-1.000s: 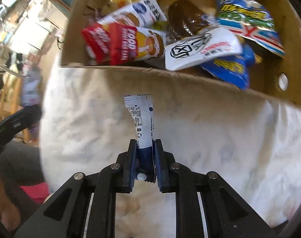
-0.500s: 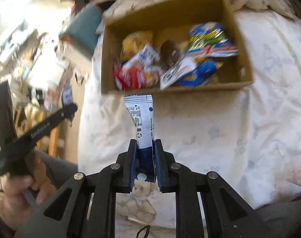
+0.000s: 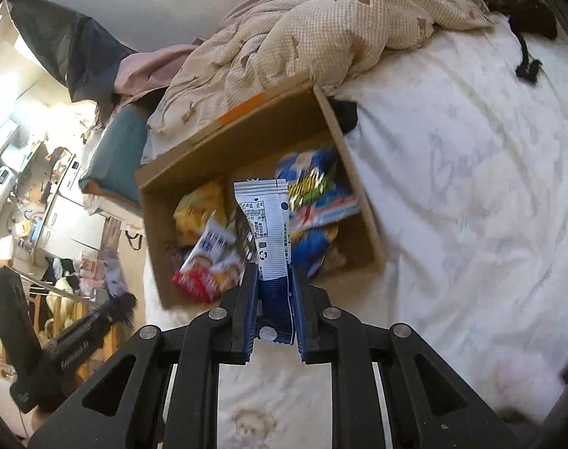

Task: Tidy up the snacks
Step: 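Carry both bars into the box and open both tools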

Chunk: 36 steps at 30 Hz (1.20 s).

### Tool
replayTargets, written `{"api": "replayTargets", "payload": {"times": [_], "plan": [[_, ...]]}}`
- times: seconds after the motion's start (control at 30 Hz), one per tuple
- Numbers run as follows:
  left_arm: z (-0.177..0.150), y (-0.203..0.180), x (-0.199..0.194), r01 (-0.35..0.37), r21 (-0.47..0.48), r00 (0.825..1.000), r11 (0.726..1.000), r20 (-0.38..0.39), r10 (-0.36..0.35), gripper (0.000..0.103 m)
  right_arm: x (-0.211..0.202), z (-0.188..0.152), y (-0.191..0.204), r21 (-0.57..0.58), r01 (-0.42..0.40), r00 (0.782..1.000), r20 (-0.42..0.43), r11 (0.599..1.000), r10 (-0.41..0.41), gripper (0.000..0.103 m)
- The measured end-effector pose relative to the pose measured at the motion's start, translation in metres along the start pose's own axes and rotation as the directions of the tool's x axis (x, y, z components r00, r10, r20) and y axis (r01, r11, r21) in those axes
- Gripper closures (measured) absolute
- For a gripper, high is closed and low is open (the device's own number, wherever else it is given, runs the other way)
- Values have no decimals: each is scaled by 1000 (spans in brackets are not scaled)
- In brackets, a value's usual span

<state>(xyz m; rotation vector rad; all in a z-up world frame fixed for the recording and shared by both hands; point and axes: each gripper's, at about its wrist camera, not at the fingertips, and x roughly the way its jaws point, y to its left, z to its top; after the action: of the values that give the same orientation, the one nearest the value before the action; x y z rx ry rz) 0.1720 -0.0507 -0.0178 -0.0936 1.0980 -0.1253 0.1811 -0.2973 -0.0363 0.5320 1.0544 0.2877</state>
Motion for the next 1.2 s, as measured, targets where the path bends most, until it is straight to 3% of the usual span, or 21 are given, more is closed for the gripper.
{"api": "replayTargets", "payload": {"times": [0.3, 0.53, 0.77, 0.8, 0.87, 0.9, 0.93, 1.03, 1.07, 1.1, 1.17, 1.2], "plan": [[33, -54, 44, 36, 79, 999, 996, -25, -34, 90, 35, 23, -14, 36, 51, 998, -41, 998, -50, 85], [35, -74, 77, 67, 76, 996, 995, -66, -62, 90, 44, 24, -16, 32, 86, 995, -55, 996, -85, 84], [32, -80, 90, 79, 78, 994, 994, -83, -72, 88, 42, 26, -18, 45, 64, 997, -41, 997, -63, 81], [33, -79, 90, 82, 78, 993, 994, -86, -76, 83, 42, 26, -17, 41, 72, 997, -39, 997, -70, 81], [33, -75, 86, 81, 69, 994, 994, -80, -75, 58, 42, 27, -17, 49, 78, 996, -42, 996, -76, 81], [33, -73, 83, 75, 67, 995, 995, -67, -71, 36, 42, 27, -17, 51, 80, 996, -43, 996, -77, 81], [33, -70, 79, 59, 63, 997, 996, -44, -56, 25, 42, 27, -18, 53, 80, 996, -44, 995, -77, 81], [34, -60, 68, 24, 58, 1000, 998, -7, -23, 18, 38, 29, -19, 64, 72, 997, -25, 995, -70, 74], [34, -56, 65, 20, 51, 1000, 999, -5, -19, 18, 36, 29, -19, 68, 69, 998, -17, 995, -68, 64], [33, -52, 62, 17, 46, 1000, 999, -1, -17, 18, 33, 29, -21, 77, 63, 998, -5, 995, -63, 45], [32, -41, 52, -3, 40, 1000, 999, 21, 2, 18, 26, 29, -23, 100, 46, 998, 34, 994, -50, 30], [31, -39, 48, -12, 41, 1000, 999, 29, 11, 18, 22, 30, -23, 104, 42, 998, 52, 994, -47, 30]]}}
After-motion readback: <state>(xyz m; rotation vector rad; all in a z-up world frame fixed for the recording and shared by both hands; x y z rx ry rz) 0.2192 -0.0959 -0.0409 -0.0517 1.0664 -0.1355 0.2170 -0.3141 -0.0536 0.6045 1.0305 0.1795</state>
